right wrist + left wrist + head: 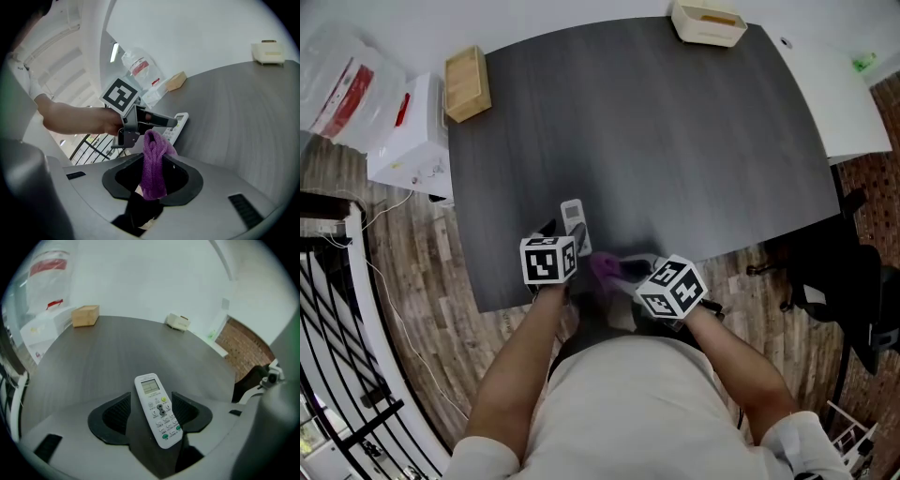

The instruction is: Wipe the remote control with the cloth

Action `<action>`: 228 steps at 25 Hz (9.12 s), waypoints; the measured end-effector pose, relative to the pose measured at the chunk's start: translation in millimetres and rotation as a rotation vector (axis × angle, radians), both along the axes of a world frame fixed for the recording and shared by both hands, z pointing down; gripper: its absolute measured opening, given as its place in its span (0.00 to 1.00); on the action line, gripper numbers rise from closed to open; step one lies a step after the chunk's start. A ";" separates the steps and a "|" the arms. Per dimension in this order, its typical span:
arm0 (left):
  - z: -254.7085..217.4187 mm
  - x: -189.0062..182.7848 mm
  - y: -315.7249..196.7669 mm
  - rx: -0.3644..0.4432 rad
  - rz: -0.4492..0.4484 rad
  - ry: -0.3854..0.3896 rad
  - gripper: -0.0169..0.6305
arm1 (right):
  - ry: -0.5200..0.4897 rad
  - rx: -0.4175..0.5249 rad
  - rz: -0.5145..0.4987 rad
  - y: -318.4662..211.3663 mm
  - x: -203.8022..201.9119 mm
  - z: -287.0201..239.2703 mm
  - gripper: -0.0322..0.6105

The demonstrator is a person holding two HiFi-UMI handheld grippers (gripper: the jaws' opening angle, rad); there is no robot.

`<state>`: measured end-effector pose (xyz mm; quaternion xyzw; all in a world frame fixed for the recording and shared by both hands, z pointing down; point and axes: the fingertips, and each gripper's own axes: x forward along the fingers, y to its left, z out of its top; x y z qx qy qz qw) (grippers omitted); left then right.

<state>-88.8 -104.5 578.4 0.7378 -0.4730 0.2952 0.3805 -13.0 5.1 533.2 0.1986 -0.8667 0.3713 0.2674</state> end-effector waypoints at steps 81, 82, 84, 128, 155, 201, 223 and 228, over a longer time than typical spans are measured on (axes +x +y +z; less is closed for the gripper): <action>-114.0 -3.1 19.8 -0.008 -0.311 1.559 0.38 | -0.102 0.396 -0.161 -18.2 -20.5 -117.6 0.22; -113.7 -3.8 19.5 -0.006 -0.313 1.557 0.38 | -0.106 0.395 -0.171 -14.3 -20.3 -118.2 0.22; -113.4 -5.3 18.8 0.000 -0.316 1.555 0.38 | -0.120 0.389 -0.195 -5.9 -20.4 -120.3 0.22; -126.9 13.1 39.1 0.424 0.551 0.082 0.37 | 0.123 0.761 -0.418 -43.8 -31.2 -167.9 0.22; -169.7 -11.1 -6.0 0.428 -0.280 1.018 0.37 | -0.477 -0.266 0.505 -62.9 -9.9 -81.5 0.22; 27.1 -40.3 -3.3 -0.174 -0.274 -0.101 0.38 | -0.325 0.010 0.564 -95.8 157.5 -97.1 0.22; -43.5 -79.6 14.7 0.077 -0.336 -0.027 0.47 | -0.296 0.045 0.486 -134.9 177.8 -85.3 0.22; -82.6 -81.7 45.0 0.182 -0.423 0.052 0.47 | -0.286 0.207 0.513 -157.9 202.9 -96.4 0.22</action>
